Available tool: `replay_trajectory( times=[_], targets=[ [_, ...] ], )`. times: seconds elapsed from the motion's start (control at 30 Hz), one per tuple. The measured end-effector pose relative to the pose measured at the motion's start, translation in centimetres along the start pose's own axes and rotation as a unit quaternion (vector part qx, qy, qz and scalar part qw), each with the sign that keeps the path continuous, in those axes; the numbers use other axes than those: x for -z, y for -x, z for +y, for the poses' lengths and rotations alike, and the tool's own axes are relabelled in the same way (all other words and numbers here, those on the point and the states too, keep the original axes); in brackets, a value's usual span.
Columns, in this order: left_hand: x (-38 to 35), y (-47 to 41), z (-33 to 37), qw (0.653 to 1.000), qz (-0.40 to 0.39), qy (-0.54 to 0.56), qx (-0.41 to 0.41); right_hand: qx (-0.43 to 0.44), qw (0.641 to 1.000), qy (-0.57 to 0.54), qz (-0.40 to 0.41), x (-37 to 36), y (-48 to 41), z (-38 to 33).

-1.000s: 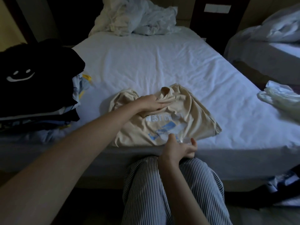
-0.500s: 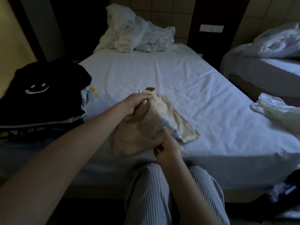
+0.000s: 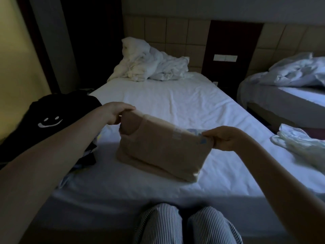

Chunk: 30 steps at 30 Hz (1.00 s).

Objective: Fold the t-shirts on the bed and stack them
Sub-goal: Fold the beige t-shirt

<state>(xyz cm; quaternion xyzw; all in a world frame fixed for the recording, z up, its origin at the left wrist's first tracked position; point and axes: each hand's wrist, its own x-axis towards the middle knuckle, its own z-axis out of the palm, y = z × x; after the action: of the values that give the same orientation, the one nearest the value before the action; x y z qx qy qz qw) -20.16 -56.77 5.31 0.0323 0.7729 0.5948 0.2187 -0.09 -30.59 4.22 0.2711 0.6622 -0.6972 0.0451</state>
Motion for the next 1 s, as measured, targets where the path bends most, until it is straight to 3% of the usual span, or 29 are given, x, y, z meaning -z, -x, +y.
replay_trajectory(
  times=[0.13,0.23,0.37,0.47,0.53,0.6,0.67,0.8,0.9,1.0],
  targets=[
    [0.6,-0.5,0.3,0.995,0.004,-0.085,0.045,0.039,0.985,0.168,0.026,0.9,-2.0,-0.9],
    [0.6,-1.7,0.6,0.994,0.027,-0.094,0.052,0.051,0.975,0.216,0.010,1.3,-3.6,-1.9],
    [0.3,-2.7,1.9,0.997,0.020,-0.063,-0.039,0.046,0.962,0.262,-0.055,2.1,-4.2,-3.3],
    [0.2,-2.7,2.7,0.979,-0.085,-0.140,-0.118,0.082,0.886,0.454,-0.040,3.1,-4.6,-4.2],
    [0.3,-2.7,3.0,0.947,-0.123,-0.263,-0.141,0.113,0.843,0.526,0.000,3.6,-5.3,-4.8],
    [0.3,-3.4,3.3,0.895,-0.097,-0.400,-0.170,0.157,0.816,0.554,0.057,3.8,-6.4,-5.7],
    [0.0,-4.0,4.1,0.858,-0.023,-0.468,-0.210,0.209,0.763,0.604,0.099,3.9,-7.3,-6.7],
    [-0.2,-5.0,6.8,0.842,0.150,-0.410,-0.316,0.416,0.566,0.672,0.236,5.0,-8.8,-8.8],
    [-0.3,-4.4,7.7,0.827,0.242,-0.310,-0.400,0.535,0.483,0.611,0.326,5.8,-9.5,-9.8],
    [-1.0,-2.2,5.3,0.819,0.244,-0.272,-0.442,0.605,0.430,0.568,0.356,6.5,-9.6,-7.8]
  ],
)
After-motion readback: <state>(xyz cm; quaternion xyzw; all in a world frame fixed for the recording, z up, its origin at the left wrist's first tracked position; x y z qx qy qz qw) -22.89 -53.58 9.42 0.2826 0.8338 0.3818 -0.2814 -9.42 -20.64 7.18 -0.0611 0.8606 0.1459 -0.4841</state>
